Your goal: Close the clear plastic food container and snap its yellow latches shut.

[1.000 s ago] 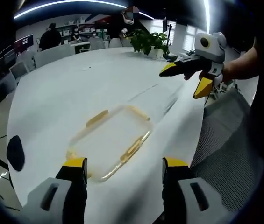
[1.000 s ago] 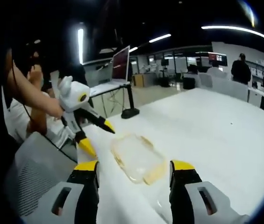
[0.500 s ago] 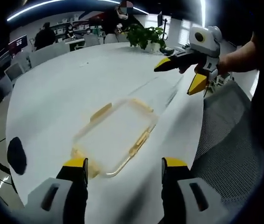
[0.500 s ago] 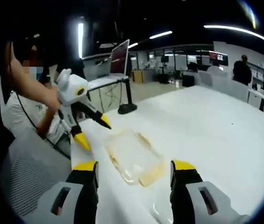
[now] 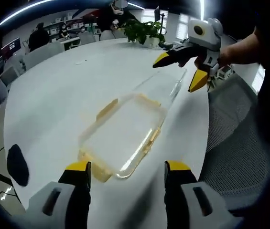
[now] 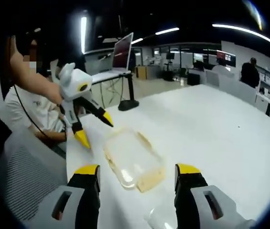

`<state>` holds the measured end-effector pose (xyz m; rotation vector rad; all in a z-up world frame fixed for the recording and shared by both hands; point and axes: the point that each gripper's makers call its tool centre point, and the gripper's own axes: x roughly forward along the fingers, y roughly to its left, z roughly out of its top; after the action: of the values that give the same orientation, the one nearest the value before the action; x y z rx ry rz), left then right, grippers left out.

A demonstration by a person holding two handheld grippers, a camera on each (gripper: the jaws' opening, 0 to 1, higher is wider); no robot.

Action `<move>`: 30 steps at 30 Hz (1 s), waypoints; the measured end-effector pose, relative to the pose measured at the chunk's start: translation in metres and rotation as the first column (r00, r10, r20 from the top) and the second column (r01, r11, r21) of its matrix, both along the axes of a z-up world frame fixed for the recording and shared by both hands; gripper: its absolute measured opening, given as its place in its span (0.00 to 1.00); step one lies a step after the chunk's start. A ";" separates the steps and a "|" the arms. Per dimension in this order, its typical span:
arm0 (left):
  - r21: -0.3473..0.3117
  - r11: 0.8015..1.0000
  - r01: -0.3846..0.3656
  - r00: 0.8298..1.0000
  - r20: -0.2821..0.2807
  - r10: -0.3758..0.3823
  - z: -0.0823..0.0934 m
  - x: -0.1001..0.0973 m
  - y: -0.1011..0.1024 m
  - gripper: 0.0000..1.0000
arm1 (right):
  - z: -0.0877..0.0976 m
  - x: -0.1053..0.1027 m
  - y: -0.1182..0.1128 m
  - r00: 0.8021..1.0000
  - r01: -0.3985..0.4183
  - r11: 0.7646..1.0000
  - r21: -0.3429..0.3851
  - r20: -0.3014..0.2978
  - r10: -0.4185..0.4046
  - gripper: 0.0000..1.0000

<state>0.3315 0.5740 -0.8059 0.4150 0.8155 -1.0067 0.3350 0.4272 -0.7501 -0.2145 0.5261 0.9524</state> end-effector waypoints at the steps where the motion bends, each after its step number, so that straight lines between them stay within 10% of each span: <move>1: 0.006 1.000 0.005 1.000 -0.001 -0.005 -0.001 0.001 0.001 0.62 | -0.002 0.000 0.001 1.000 -0.007 1.000 -0.008 -0.002 0.007 0.63; 30: 0.156 0.965 0.212 0.977 -0.001 -0.214 -0.017 0.027 0.017 0.57 | -0.039 0.008 0.009 0.965 -0.261 0.932 -0.251 -0.049 0.257 0.60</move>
<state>0.3584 0.5907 -0.8231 0.6546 0.8504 -1.1414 0.3429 0.4367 -0.7888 -0.5204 0.6462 1.1424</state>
